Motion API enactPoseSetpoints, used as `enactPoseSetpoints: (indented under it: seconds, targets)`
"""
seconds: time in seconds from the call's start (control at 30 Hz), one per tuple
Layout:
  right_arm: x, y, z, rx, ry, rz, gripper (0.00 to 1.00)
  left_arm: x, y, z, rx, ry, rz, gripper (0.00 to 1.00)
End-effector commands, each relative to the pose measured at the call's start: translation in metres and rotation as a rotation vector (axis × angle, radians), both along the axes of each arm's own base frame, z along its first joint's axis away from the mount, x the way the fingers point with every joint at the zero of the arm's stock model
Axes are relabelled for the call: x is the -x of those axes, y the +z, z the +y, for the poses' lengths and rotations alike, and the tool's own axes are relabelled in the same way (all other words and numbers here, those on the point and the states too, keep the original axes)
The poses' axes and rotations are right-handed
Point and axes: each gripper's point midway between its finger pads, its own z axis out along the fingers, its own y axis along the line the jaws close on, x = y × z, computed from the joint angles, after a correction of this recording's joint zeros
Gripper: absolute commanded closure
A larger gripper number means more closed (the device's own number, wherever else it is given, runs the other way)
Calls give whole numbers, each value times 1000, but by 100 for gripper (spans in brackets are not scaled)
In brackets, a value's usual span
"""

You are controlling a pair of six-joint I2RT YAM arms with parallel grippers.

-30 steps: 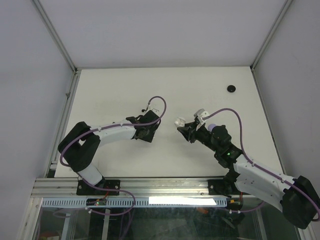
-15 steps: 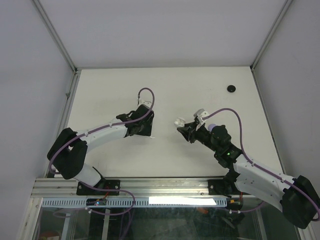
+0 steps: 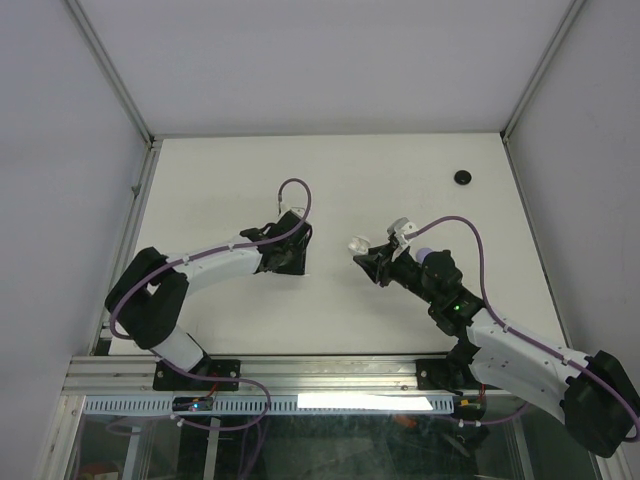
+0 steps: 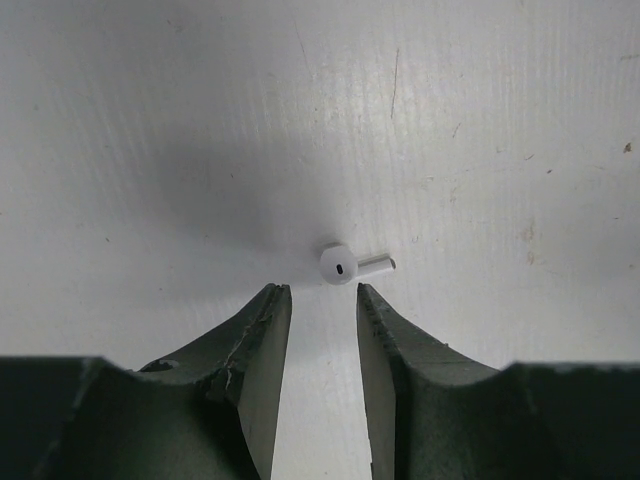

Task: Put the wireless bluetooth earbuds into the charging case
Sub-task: Pick up the earbud from the center of the board.

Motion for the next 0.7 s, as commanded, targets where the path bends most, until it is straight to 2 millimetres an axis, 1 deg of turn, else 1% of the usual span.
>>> enactPoseSetpoints:
  seconds: [0.0,0.13,0.43,0.67]
  targets:
    - [-3,21,4,-62,5,-52,100,-11,14,-22,83,-3,-35,66]
    - [-4,20,5,-60,5,-50,100,-13,12,-27,87,-10,-29,66]
    - [-5,17,6,-53,5,-42,100,-11,-2,-33,77,-27,8,68]
    - [-5,16,6,-52,5,-41,100,-12,-5,-35,75,-33,13,70]
